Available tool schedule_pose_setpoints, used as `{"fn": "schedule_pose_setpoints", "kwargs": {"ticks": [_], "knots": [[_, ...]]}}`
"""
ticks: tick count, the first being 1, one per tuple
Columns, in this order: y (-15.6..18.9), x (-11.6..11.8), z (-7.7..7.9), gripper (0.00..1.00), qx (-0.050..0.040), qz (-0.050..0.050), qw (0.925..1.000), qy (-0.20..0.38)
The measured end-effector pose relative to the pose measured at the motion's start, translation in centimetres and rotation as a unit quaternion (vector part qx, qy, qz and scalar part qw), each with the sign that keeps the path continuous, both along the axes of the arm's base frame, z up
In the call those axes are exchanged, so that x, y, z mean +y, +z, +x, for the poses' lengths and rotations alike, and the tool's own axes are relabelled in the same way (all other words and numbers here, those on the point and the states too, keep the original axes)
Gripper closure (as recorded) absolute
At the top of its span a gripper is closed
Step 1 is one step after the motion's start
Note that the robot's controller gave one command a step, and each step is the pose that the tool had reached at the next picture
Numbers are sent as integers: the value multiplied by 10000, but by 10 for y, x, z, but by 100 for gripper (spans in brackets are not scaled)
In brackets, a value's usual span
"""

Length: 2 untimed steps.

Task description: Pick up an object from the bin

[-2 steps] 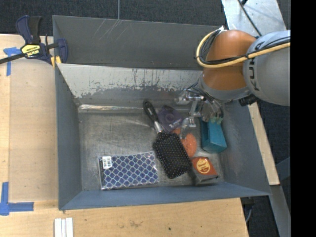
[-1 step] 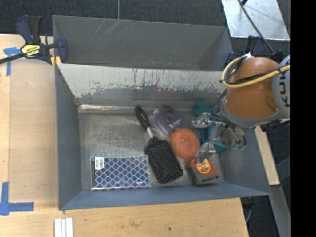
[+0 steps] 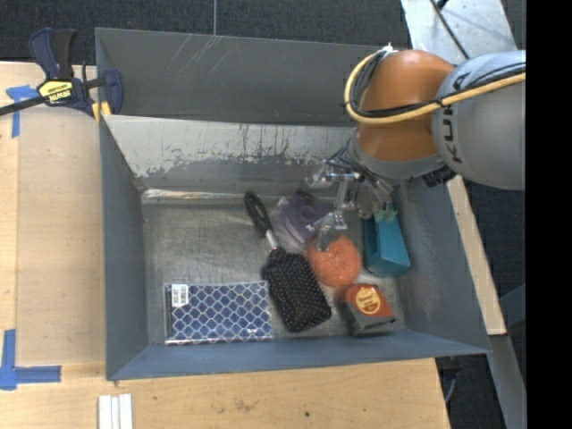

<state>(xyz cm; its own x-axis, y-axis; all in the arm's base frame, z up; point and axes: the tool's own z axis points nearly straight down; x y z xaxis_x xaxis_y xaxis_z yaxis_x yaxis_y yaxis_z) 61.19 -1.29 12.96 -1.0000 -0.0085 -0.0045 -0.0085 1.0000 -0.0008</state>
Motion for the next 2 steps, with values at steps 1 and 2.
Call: {"fn": "schedule_pose_setpoints", "kwargs": {"ticks": [1,2], "knots": [[-31,-32,-60,0,-80,15,9995,-305],[-53,56,19,100,-55,12,9958,-915]]}}
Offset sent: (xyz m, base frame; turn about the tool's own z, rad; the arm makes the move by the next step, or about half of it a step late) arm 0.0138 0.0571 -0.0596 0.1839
